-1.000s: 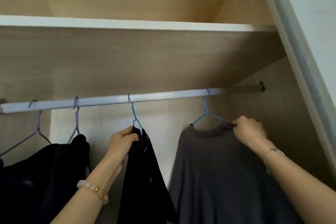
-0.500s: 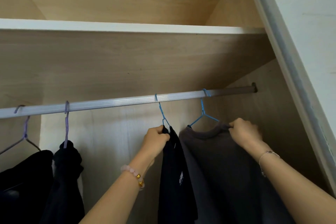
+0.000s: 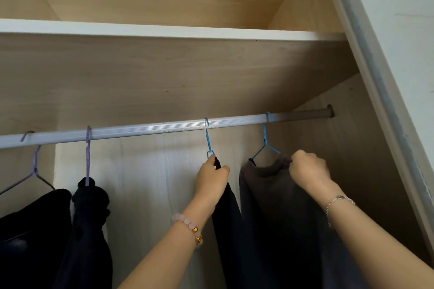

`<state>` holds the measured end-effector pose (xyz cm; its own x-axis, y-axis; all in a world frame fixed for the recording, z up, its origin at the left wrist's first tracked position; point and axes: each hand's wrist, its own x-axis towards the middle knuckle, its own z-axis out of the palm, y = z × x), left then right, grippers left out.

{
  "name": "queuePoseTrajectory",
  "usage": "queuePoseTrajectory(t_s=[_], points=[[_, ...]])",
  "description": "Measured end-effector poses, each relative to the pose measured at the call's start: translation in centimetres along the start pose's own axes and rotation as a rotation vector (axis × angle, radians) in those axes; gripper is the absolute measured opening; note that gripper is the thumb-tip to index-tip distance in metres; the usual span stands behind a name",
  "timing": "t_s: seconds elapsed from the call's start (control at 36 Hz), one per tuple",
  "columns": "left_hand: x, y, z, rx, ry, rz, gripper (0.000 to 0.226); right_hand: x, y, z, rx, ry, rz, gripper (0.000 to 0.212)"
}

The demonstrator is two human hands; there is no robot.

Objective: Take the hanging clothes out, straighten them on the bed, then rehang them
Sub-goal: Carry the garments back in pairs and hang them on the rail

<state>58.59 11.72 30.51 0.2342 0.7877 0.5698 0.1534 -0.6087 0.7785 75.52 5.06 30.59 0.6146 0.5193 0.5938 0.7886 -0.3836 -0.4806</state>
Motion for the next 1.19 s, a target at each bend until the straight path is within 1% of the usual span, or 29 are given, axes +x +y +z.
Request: queuePoseTrajectory(t_s=[0.08,0.11,0.14,0.17,0.19,0.22,0.25,0.28,0.31,0.36,0.44,0.47,0.53,0.56,0.61,0.67,0.69,0.75,0.78,0.81,0.83,0.86,0.92,0.94,1.0,1.08,1.19], points=[[-0.3,0.2,-0.3,-0.032,0.004,-0.017,0.051,0.0,0.9,-0.2,0.059,-0.005,-0.022,0.034],[-0.4,0.2,-0.5,-0.043,0.004,-0.024,0.042,-0.1,1.2,-0.2,0.08,0.006,-0.033,0.034],[-0.7,0.4,-0.7,-0.043,0.0,-0.031,0.029,-0.4,1.2,-0.2,0.098,0.026,-0.047,0.033],[-1.1,0.5,-1.0,-0.028,0.0,-0.035,0.022,-0.7,1.2,-0.2,0.114,0.058,-0.063,0.033],[-1.5,0.7,-1.4,-0.003,0.0,-0.023,0.02,-1.0,1.1,-0.1,0.133,0.101,-0.088,0.034],[-1.9,0.7,-1.9,0.034,-0.007,0.001,0.026,-1.3,0.9,0.0,0.162,0.148,-0.123,0.036],[-2.3,0.8,-2.4,0.081,-0.006,0.036,0.039,-1.7,0.6,0.0,0.2,0.188,-0.161,0.038],[-2.9,0.9,-3.1,0.145,0.004,0.068,0.048,-2.1,0.1,0.0,0.244,0.22,-0.203,0.038],[-3.5,1.0,-4.0,0.214,0.019,0.107,0.05,-2.6,-0.6,-0.1,0.28,0.243,-0.246,0.037],[-4.7,1.0,-5.9,0.352,0.046,0.195,0.049,-3.4,-2.3,-0.3,0.342,0.243,-0.324,0.035],[-6.6,1.7,-9.6,0.589,0.092,0.304,0.043,-4.4,-5.6,-0.5,0.477,0.143,-0.409,0.034],[-7.1,2.0,-11.0,0.63,0.124,0.326,0.041,-4.6,-6.7,-0.6,0.523,0.101,-0.427,0.034],[-7.9,2.7,-13.7,0.614,0.197,0.325,0.035,-4.9,-8.9,-0.5,0.634,0.002,-0.445,0.037],[-7.9,2.8,-15.0,0.591,0.239,0.309,0.033,-4.9,-9.9,-0.4,0.679,-0.056,-0.443,0.04],[-7.8,2.6,-17.4,0.619,0.318,0.241,0.035,-5.0,-11.5,0.0,0.736,-0.197,-0.419,0.05],[-7.4,1.7,-19.2,0.687,0.352,0.135,0.047,-4.8,-12.5,0.8,0.749,-0.308,-0.405,0.06],[-7.2,1.2,-19.8,0.695,0.335,0.078,0.057,-4.8,-12.8,1.1,0.742,-0.341,-0.393,0.063],[-6.8,-0.2,-20.4,0.645,0.249,-0.074,0.075,-4.7,-12.9,1.6,0.737,-0.395,-0.351,0.066],[-6.7,-0.8,-20.5,0.582,0.197,-0.166,0.078,-4.6,-12.8,1.8,0.745,-0.421,-0.326,0.066],[-6.6,-1.4,-20.6,0.497,0.165,-0.24,0.075,-4.6,-12.7,1.9,0.762,-0.445,-0.295,0.065],[-6.6,-1.8,-20.5,0.395,0.159,-0.295,0.067,-4.6,-12.6,2.0,0.783,-0.462,-0.267,0.065],[-6.7,-2.1,-20.4,0.284,0.175,-0.318,0.061,-4.6,-12.5,2.2,0.8,-0.472,-0.247,0.064],[-6.5,-2.6,-20.0,0.118,0.232,-0.307,0.069,-4.8,-12.4,2.4,0.816,-0.468,-0.238,0.062],[-6.4,-2.6,-19.6,0.086,0.254,-0.287,0.072,-4.8,-12.4,2.5,0.815,-0.458,-0.234,0.059],[-6.6,-2.6,-18.7,0.053,0.273,-0.272,0.068,-4.9,-12.2,2.7,0.812,-0.425,-0.206,0.052],[-6.5,-2.6,-17.6,0.042,0.247,-0.254,0.06,-4.6,-11.7,2.9,0.821,-0.406,-0.165,0.043],[-5.9,-2.8,-16.5,0.032,0.166,-0.225,0.07,-4.3,-10.8,3.2,0.884,-0.438,-0.178,0.039]])
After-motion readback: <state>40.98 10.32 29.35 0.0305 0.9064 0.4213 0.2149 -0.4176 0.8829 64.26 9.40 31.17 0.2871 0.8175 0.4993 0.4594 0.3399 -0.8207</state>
